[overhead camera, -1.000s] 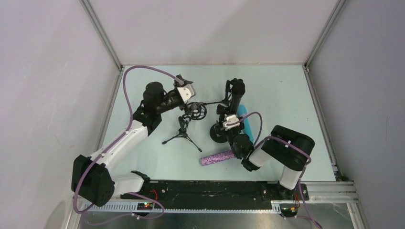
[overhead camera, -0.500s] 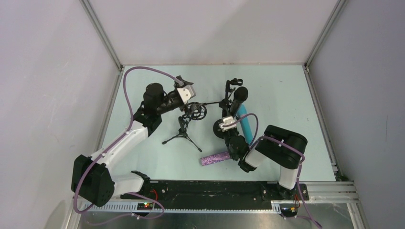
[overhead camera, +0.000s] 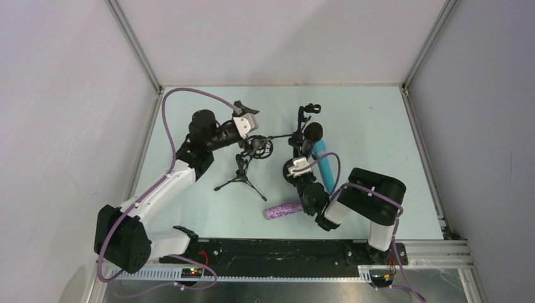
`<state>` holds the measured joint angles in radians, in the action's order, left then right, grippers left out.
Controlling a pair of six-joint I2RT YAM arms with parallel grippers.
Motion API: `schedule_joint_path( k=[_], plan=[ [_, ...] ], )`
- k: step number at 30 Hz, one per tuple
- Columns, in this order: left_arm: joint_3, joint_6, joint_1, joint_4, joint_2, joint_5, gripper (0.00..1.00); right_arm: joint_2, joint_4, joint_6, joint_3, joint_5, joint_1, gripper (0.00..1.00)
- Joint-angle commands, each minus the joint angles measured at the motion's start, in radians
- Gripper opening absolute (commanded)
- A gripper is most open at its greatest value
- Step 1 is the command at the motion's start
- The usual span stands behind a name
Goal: Attach the microphones to the stand
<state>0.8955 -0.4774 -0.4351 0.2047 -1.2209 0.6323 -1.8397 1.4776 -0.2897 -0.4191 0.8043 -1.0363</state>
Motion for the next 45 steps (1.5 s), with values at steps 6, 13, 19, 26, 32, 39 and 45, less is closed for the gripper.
schedule_joint_path(
  k=[6, 13, 19, 26, 32, 39, 45],
  plan=[
    [0.005, 0.027, -0.008, 0.052, -0.011, 0.101, 1.0, 0.121, 0.031, 0.061, 0.19, -0.096, -0.009, 0.06],
    [0.007, 0.024, -0.022, 0.054, -0.017, 0.128, 1.0, 0.176, 0.031, 0.083, 0.287, -0.249, -0.012, 0.01],
    [0.009, 0.016, -0.036, 0.053, -0.027, 0.215, 1.0, 0.21, 0.029, 0.062, 0.324, -0.405, -0.011, 0.0],
    [0.015, -0.03, -0.05, 0.054, -0.054, 0.403, 1.0, 0.219, 0.028, 0.037, 0.352, -0.488, -0.003, 0.01],
    [0.012, -0.045, -0.075, 0.054, -0.094, 0.518, 1.0, 0.229, 0.026, 0.033, 0.367, -0.552, 0.02, 0.0],
    [0.017, -0.046, -0.135, 0.055, -0.154, 0.516, 0.96, 0.228, 0.026, 0.033, 0.368, -0.573, 0.025, 0.0],
    [0.041, -0.028, -0.18, 0.054, -0.229, 0.507, 0.9, 0.226, 0.026, 0.034, 0.37, -0.578, 0.023, 0.0]
  ],
)
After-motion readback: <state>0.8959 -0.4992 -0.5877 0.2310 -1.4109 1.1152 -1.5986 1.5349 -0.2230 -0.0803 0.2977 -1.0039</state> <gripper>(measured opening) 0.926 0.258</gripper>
